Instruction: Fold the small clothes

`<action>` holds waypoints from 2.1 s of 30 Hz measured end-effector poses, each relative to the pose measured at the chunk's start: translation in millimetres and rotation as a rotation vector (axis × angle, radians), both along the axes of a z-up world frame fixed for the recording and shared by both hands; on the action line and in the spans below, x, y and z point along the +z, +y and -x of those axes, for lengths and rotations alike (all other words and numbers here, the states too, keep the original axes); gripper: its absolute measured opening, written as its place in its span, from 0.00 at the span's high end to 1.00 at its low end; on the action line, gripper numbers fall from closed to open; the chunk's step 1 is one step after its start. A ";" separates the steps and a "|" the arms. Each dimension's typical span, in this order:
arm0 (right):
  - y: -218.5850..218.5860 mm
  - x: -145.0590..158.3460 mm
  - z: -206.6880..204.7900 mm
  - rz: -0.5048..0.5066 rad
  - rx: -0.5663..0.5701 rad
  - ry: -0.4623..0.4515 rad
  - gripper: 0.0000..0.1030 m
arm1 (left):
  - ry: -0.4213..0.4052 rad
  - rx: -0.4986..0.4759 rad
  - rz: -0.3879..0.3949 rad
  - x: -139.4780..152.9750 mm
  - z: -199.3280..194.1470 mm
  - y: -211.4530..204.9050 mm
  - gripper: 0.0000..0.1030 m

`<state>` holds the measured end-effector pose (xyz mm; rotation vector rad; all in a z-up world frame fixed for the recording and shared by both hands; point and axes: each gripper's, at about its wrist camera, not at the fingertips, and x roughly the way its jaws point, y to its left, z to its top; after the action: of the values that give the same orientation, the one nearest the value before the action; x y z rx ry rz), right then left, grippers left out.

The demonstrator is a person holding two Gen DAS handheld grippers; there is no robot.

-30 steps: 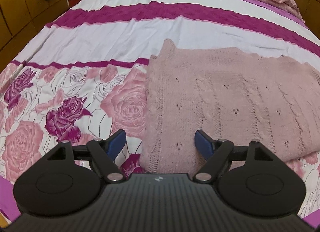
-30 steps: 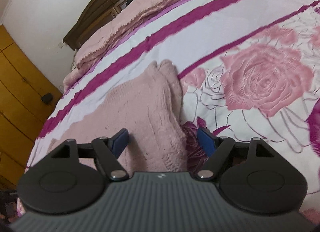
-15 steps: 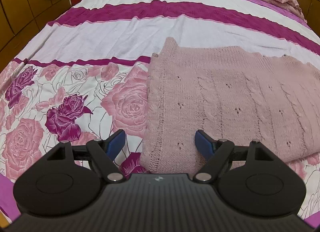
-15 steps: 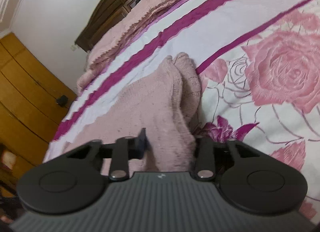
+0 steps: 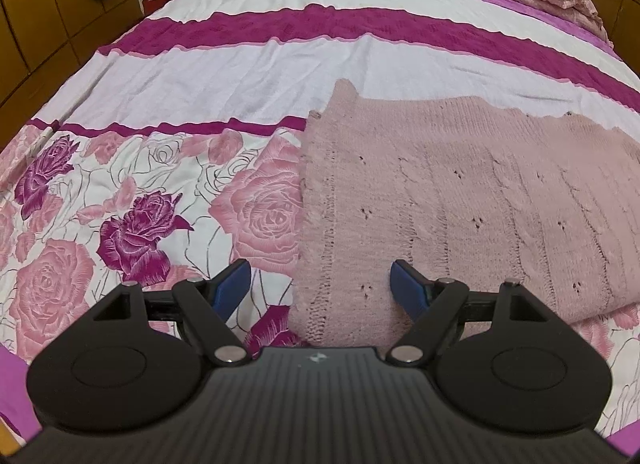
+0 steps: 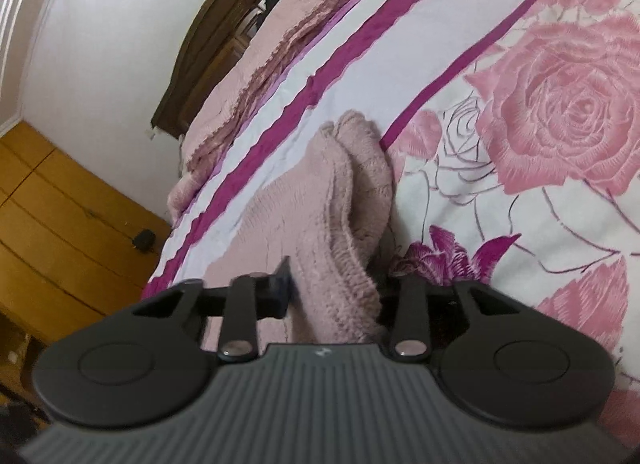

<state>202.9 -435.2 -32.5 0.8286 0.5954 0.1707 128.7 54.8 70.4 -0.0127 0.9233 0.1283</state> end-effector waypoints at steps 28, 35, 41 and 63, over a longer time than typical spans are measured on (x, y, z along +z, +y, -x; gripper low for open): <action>170.1 146.0 -8.8 0.287 0.214 -0.249 0.74 | -0.066 0.045 -0.029 26.2 21.7 57.9 0.20; 251.9 120.0 -14.4 0.432 0.342 -0.212 0.74 | -0.066 0.079 0.003 22.1 26.9 78.7 0.20; 294.8 67.5 -26.7 0.486 0.412 -0.094 0.75 | -0.064 0.089 0.017 17.2 33.9 93.8 0.20; 363.8 82.2 -3.7 0.555 0.555 -0.147 0.57 | -0.090 0.102 0.067 19.5 43.5 128.0 0.20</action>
<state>206.6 -71.3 49.7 0.0976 0.6794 0.5398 85.2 182.9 90.0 -0.1274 0.8367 0.1901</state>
